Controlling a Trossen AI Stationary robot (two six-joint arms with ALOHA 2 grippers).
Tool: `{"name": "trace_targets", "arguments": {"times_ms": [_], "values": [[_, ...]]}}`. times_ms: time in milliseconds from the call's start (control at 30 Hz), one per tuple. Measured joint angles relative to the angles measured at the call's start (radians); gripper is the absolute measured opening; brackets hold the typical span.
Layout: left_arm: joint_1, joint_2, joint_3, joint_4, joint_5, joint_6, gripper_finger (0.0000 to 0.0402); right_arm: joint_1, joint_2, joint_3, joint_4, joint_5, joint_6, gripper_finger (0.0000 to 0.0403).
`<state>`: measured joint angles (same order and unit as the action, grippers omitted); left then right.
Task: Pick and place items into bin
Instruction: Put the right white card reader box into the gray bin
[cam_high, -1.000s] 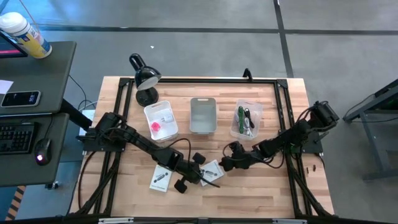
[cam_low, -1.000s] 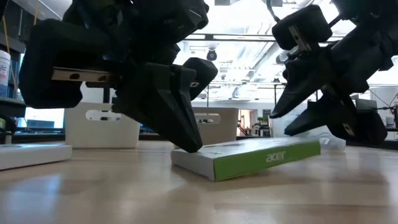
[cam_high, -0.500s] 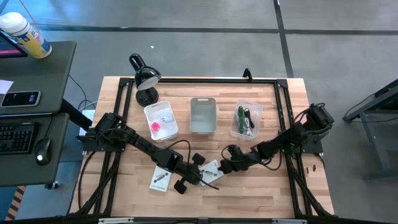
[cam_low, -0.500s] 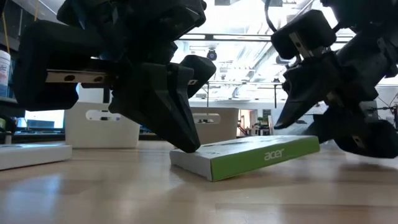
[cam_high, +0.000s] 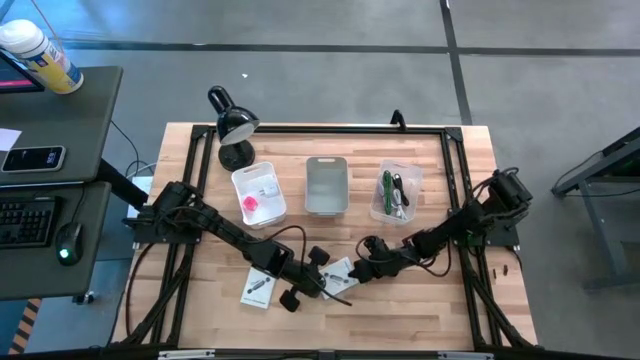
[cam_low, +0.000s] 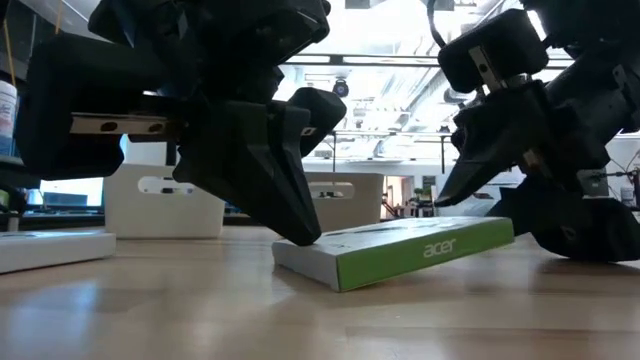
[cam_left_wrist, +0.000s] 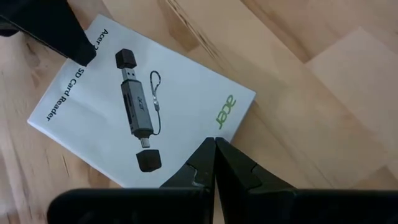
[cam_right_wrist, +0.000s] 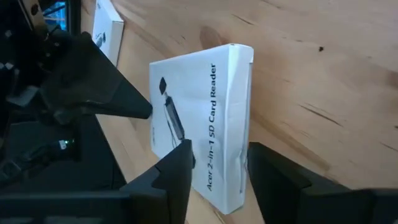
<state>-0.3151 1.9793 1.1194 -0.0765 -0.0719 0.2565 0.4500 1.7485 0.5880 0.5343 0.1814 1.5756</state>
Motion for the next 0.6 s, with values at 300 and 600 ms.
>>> {"name": "trace_targets", "arguments": {"times_ms": [300,600], "values": [[0.0,-0.001,-0.001,-0.005,0.001,0.0,0.0,0.0,0.002,-0.002,0.025,0.007,-0.042,0.0074],[-0.001,-0.001,-0.001,-0.004,-0.006,-0.002,0.0001,0.002,0.002,-0.002,0.07,0.056,-0.096,0.0017]]}}
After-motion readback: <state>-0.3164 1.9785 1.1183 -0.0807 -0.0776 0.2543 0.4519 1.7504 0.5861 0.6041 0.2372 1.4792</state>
